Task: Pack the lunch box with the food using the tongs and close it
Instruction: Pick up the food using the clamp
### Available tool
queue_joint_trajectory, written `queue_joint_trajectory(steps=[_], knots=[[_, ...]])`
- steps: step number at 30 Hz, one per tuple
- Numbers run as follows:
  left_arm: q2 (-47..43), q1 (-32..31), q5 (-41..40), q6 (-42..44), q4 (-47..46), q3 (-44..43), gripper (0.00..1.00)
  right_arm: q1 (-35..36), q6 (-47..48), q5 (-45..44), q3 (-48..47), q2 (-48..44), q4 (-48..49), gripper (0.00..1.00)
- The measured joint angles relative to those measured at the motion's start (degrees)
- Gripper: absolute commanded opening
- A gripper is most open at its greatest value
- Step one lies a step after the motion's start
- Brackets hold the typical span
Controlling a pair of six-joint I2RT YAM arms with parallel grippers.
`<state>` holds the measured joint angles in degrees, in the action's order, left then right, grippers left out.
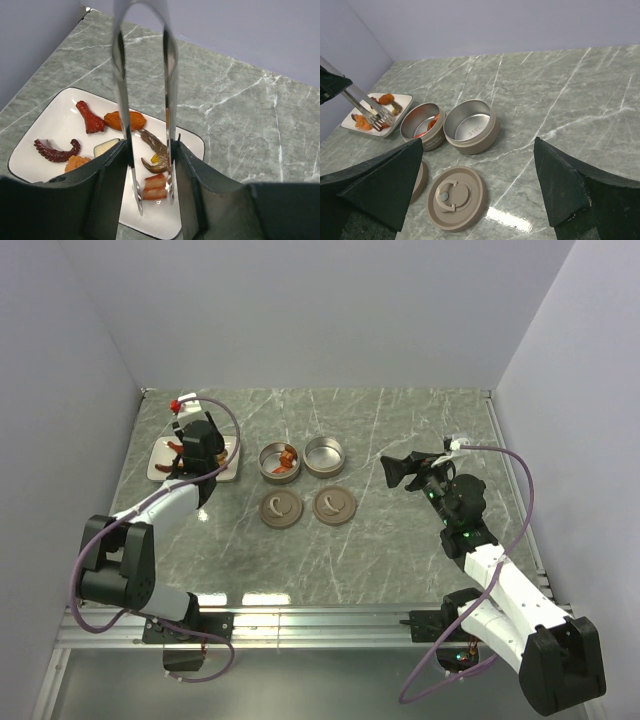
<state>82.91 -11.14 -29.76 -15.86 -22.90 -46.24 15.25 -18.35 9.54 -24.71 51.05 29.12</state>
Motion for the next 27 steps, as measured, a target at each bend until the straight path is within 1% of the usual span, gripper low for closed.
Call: queue_joint_trajectory(steps=[1, 3, 4, 7, 14, 18, 27], knots=[[0.2, 0.0, 0.0, 0.0, -0.1, 0.0, 0.39, 0.0, 0.0, 0.0, 0.0, 0.0, 0.0, 0.98], [0.3, 0.1, 0.0, 0.0, -0.3, -0.1, 0.35, 0.0, 0.0, 0.0, 0.0, 0.0, 0.0, 0.98], [0.3, 0.1, 0.1, 0.0, -0.3, -0.1, 0.30, 0.0, 0.0, 0.0, 0.0, 0.0, 0.0, 0.98], [0.3, 0.2, 0.2, -0.1, -0.3, -0.1, 0.26, 0.0, 0.0, 0.0, 0.0, 0.2, 0.0, 0.98], [-1.4, 0.2, 2.8, -0.1, 1.9, -0.1, 0.22, 0.0, 0.0, -0.1, 0.0, 0.2, 0.0, 0.98], [-4.0, -0.6, 4.2, -0.1, 3.7, -0.1, 0.21, 0.0, 0.0, -0.1, 0.0, 0.2, 0.0, 0.98], [-8.1, -9.0, 4.6, 0.8, 5.2, -3.7, 0.22, 0.0, 0.0, -0.1, 0.0, 0.2, 0.0, 0.98]])
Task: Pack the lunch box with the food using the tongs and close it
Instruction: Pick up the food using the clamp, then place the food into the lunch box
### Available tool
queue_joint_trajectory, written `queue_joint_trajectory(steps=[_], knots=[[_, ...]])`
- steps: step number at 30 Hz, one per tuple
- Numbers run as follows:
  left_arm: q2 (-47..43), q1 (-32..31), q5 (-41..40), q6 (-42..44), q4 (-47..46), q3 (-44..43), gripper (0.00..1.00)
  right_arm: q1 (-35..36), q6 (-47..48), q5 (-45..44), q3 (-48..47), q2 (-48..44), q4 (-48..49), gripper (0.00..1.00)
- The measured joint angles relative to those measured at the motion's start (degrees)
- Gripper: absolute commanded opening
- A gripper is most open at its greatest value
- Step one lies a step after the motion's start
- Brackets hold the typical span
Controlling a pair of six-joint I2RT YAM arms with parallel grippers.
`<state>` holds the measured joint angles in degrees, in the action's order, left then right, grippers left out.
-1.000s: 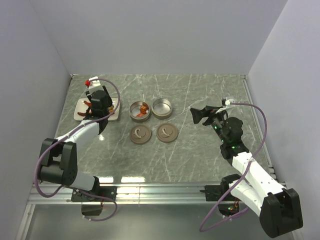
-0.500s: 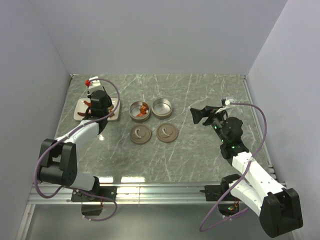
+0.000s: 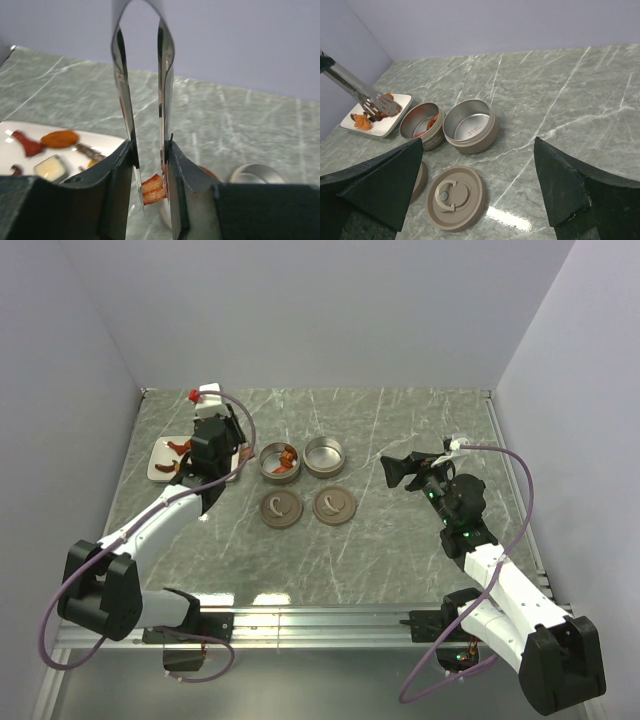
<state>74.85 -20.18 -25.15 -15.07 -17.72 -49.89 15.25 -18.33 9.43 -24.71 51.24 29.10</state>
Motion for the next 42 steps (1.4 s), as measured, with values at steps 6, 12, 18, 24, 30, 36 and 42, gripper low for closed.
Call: queue_joint_trajectory(steps=[6, 12, 18, 24, 30, 36, 42], knots=[[1.2, -4.4, 1.4, 0.8, 0.0, -4.5, 0.21, 0.0, 0.0, 0.0, 0.0, 0.0, 0.0, 0.98], [6.8, -7.5, 2.7, 0.8, -0.7, -8.7, 0.22, 0.0, 0.0, 0.0, 0.0, 0.0, 0.0, 0.98], [11.7, -8.7, 2.8, 0.8, -0.3, -10.4, 0.32, 0.0, 0.0, 0.0, 0.0, -0.1, 0.0, 0.98], [12.8, -8.9, 2.1, 1.0, -0.1, -10.6, 0.48, 0.0, 0.1, 0.0, 0.0, -0.1, 0.0, 0.98], [12.9, -8.9, 1.7, 1.0, -0.2, -10.9, 0.49, 0.0, 0.2, 0.0, 0.0, -0.1, 0.0, 0.98], [12.8, -9.0, 0.1, 1.5, -0.2, -10.9, 0.46, 0.0, 0.2, -0.1, 0.0, -0.1, 0.0, 0.98], [10.2, -7.8, -2.4, 2.5, -0.1, -10.1, 0.46, 0.0, 0.2, -0.2, 0.0, -0.1, 0.0, 0.98]])
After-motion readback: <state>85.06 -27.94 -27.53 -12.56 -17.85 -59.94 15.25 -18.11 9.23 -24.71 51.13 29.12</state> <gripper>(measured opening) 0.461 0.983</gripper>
